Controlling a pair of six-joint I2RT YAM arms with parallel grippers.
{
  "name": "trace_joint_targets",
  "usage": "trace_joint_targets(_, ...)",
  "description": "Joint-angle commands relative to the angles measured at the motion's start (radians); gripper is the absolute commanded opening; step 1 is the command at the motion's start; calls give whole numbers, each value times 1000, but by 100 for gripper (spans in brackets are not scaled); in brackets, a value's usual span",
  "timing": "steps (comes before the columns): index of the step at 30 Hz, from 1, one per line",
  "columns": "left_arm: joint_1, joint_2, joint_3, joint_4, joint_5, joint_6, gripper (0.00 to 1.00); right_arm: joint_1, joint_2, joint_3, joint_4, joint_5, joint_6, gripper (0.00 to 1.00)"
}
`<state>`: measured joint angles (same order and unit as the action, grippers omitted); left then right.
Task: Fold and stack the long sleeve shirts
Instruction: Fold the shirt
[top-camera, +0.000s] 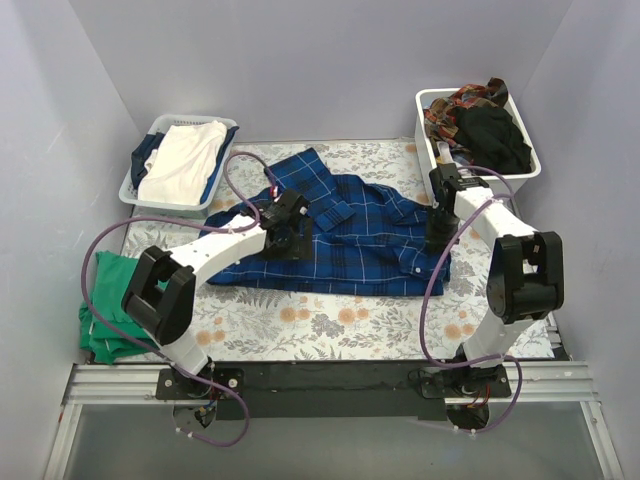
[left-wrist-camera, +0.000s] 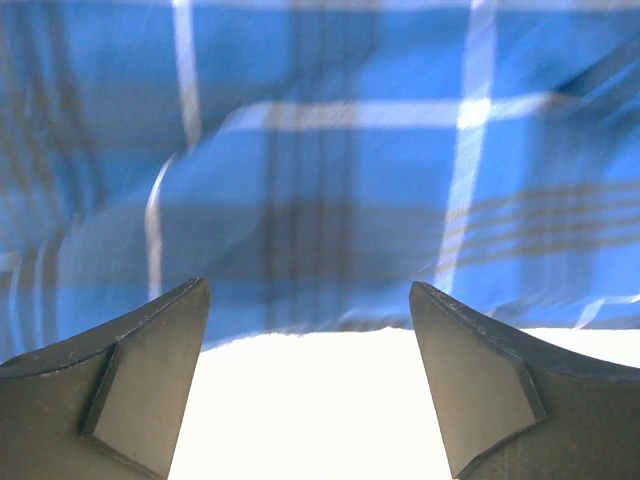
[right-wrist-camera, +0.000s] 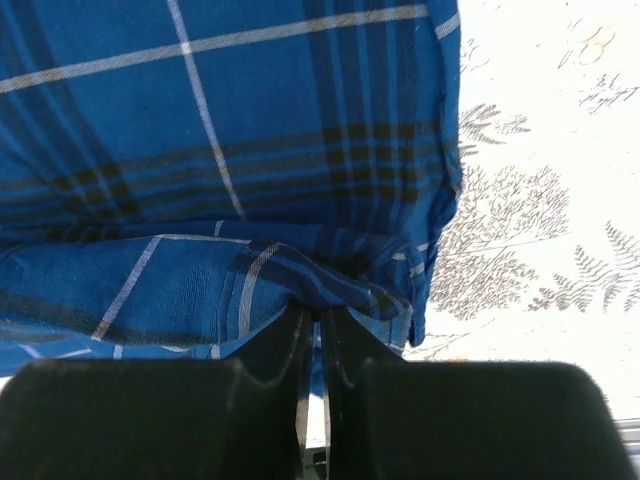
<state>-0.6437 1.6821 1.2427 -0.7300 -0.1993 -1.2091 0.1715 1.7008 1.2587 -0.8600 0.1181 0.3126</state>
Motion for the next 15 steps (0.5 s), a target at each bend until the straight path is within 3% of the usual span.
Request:
trace_joint_targets(1,26,-87,-110,-31,-25,-66,81,-21,19,51,1,40,-33,16)
trace_joint_targets(6,47,-64,-143,-61,-54,-112,79,-35,13,74,30,41,-35,36)
trace_joint_targets(15,124,-25,-175,-98,-69,-147,75,20,-82,191,101,-11,-75,38)
